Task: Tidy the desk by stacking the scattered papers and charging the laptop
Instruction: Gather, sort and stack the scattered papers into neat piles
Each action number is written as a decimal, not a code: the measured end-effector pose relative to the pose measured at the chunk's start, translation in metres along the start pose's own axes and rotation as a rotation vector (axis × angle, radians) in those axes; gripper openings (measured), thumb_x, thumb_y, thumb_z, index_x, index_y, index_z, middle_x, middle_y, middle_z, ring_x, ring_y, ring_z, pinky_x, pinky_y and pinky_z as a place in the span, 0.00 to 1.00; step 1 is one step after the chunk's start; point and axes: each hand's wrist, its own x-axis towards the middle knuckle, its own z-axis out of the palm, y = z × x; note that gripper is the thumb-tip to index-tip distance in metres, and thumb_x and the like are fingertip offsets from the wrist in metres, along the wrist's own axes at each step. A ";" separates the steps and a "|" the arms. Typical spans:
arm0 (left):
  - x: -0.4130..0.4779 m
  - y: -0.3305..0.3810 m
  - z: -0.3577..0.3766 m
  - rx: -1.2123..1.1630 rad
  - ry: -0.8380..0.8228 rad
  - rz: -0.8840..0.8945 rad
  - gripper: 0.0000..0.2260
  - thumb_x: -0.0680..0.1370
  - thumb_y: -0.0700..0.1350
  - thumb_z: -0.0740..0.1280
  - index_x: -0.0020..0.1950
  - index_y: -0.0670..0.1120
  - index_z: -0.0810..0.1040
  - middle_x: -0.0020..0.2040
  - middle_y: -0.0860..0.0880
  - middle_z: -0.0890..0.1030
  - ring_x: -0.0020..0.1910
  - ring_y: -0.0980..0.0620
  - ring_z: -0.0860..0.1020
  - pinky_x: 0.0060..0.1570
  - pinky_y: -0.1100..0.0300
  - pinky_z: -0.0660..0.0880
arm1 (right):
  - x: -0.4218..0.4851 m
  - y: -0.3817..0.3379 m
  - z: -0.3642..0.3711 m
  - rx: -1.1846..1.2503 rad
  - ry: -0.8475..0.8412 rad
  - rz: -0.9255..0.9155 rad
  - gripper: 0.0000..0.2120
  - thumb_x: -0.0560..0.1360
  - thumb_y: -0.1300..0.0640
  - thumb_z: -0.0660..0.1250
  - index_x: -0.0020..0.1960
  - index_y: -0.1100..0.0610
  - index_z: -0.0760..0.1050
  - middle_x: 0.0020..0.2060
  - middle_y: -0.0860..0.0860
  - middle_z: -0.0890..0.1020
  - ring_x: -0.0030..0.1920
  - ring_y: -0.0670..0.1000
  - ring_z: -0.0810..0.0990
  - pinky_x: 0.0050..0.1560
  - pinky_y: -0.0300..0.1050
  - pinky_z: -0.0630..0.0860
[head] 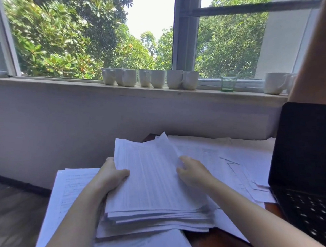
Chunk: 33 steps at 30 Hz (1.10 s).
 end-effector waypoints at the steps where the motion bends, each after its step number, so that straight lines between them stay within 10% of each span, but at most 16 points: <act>1: -0.001 0.001 0.001 -0.012 0.002 0.018 0.05 0.76 0.37 0.65 0.45 0.44 0.70 0.42 0.48 0.78 0.37 0.52 0.77 0.31 0.61 0.70 | -0.005 0.003 -0.007 -0.064 -0.015 0.003 0.12 0.77 0.52 0.57 0.58 0.54 0.71 0.58 0.54 0.75 0.60 0.57 0.71 0.55 0.47 0.70; 6: 0.000 0.000 -0.003 -0.002 -0.025 0.007 0.05 0.73 0.38 0.69 0.47 0.41 0.75 0.43 0.44 0.81 0.38 0.48 0.81 0.35 0.59 0.75 | -0.015 0.051 -0.043 0.187 0.073 0.252 0.22 0.78 0.55 0.61 0.69 0.62 0.65 0.65 0.57 0.71 0.67 0.58 0.68 0.61 0.46 0.67; 9: -0.001 0.000 -0.003 -0.013 -0.052 -0.016 0.13 0.67 0.42 0.71 0.50 0.39 0.76 0.45 0.42 0.83 0.40 0.45 0.83 0.37 0.57 0.77 | -0.019 0.071 -0.054 0.520 0.156 0.341 0.18 0.77 0.61 0.62 0.65 0.65 0.69 0.48 0.58 0.77 0.42 0.51 0.77 0.39 0.40 0.66; 12: -0.002 0.000 -0.001 -0.009 -0.022 0.002 0.02 0.74 0.35 0.67 0.43 0.41 0.77 0.39 0.44 0.83 0.37 0.46 0.81 0.34 0.58 0.75 | -0.022 0.079 -0.060 0.634 0.186 0.407 0.03 0.76 0.63 0.63 0.46 0.60 0.68 0.31 0.48 0.63 0.24 0.49 0.62 0.26 0.38 0.59; 18: -0.002 -0.001 -0.002 -0.005 -0.038 -0.012 0.20 0.64 0.45 0.71 0.53 0.41 0.73 0.47 0.44 0.82 0.42 0.46 0.82 0.37 0.56 0.75 | -0.020 0.084 -0.058 0.707 0.163 0.452 0.10 0.70 0.61 0.69 0.47 0.67 0.75 0.38 0.59 0.77 0.38 0.57 0.77 0.38 0.47 0.71; 24: 0.003 -0.003 -0.001 -0.004 -0.010 0.011 0.09 0.73 0.37 0.69 0.52 0.39 0.74 0.46 0.43 0.82 0.41 0.45 0.81 0.35 0.57 0.74 | -0.026 0.071 -0.055 0.411 0.129 0.274 0.04 0.72 0.62 0.65 0.39 0.59 0.78 0.37 0.53 0.81 0.40 0.54 0.79 0.37 0.43 0.71; 33: 0.003 -0.004 -0.001 -0.067 0.103 0.027 0.10 0.74 0.35 0.67 0.54 0.39 0.72 0.49 0.42 0.78 0.41 0.45 0.77 0.33 0.58 0.70 | -0.030 0.068 -0.084 0.411 0.609 0.099 0.07 0.74 0.66 0.58 0.41 0.59 0.73 0.33 0.52 0.75 0.36 0.53 0.71 0.36 0.46 0.64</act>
